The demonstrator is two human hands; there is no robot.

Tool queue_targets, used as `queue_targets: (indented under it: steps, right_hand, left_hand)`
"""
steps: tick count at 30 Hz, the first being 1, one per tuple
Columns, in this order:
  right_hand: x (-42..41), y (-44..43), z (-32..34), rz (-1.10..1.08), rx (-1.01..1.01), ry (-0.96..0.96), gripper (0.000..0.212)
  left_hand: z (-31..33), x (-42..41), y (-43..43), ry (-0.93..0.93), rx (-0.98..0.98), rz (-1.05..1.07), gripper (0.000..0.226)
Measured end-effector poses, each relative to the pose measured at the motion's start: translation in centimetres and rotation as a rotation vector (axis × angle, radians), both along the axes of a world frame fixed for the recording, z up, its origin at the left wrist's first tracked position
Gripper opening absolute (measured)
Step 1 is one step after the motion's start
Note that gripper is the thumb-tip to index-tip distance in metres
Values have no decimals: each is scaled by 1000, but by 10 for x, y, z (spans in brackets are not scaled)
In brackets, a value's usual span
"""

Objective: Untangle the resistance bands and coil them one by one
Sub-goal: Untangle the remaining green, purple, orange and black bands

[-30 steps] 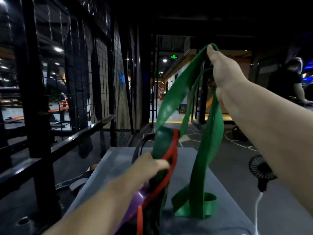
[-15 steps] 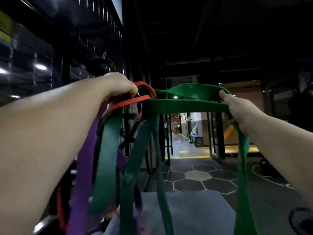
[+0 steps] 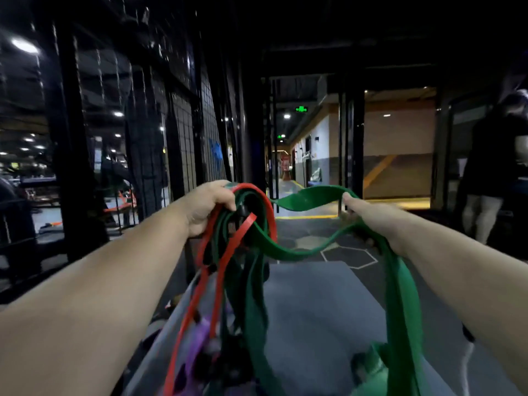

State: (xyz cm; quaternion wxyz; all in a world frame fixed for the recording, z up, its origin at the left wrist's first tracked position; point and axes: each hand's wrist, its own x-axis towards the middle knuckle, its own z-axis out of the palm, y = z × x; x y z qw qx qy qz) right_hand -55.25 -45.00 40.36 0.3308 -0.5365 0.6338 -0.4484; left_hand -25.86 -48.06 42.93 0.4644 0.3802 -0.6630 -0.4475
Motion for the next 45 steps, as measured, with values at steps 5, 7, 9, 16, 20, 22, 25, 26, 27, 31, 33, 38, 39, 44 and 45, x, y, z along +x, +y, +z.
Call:
queue_targets:
  steps: [5,7,9,16,20,22,25,26,27,31,33,38,39,44,45]
  right_hand:
    - [-1,-16,-57,22,135,90,68]
    - [2,-20,-80,43,193,153,71]
    - [5,-25,-102,62,251,213,71]
    - [8,-42,-154,55,300,258,86]
    - [-2,-43,-163,20,284,209,74]
    - [-4,-37,-172,69,340,269,73]
    - [1,-28,-192,142,424,406,74]
    - [4,-25,-198,154,445,444,73]
    - [8,-22,-204,170,467,474,71]
    - [19,-12,-227,253,510,542,66]
    - [28,-6,-233,274,508,625,71]
    - [42,4,-245,264,504,701,49]
    - [41,6,-247,245,506,681,49]
    - [35,14,-252,204,567,591,57]
    - [34,14,-256,181,563,545,67]
  left_hand:
    - [-61,1,-11,-13,84,-27,41]
    - [-83,5,-16,-31,99,-30,46]
    - [-100,6,-19,-29,129,-51,53]
    - [-132,18,-23,-81,247,-146,46]
    - [-157,47,-11,-211,370,-149,39]
    - [-176,65,-9,-474,322,-7,43]
    - [-206,91,-12,-1051,223,187,53]
    - [-217,96,-12,-1137,262,196,45]
    - [-227,96,-10,-1201,312,194,40]
    - [-258,79,-11,-1358,248,262,48]
    - [-258,58,-10,-1196,63,317,53]
    - [-260,6,-7,-1127,-94,347,65]
    - [-266,3,-9,-1215,-68,363,70]
    - [-277,6,-15,-1292,34,381,64]
    - [-277,6,-15,-1323,41,373,63]
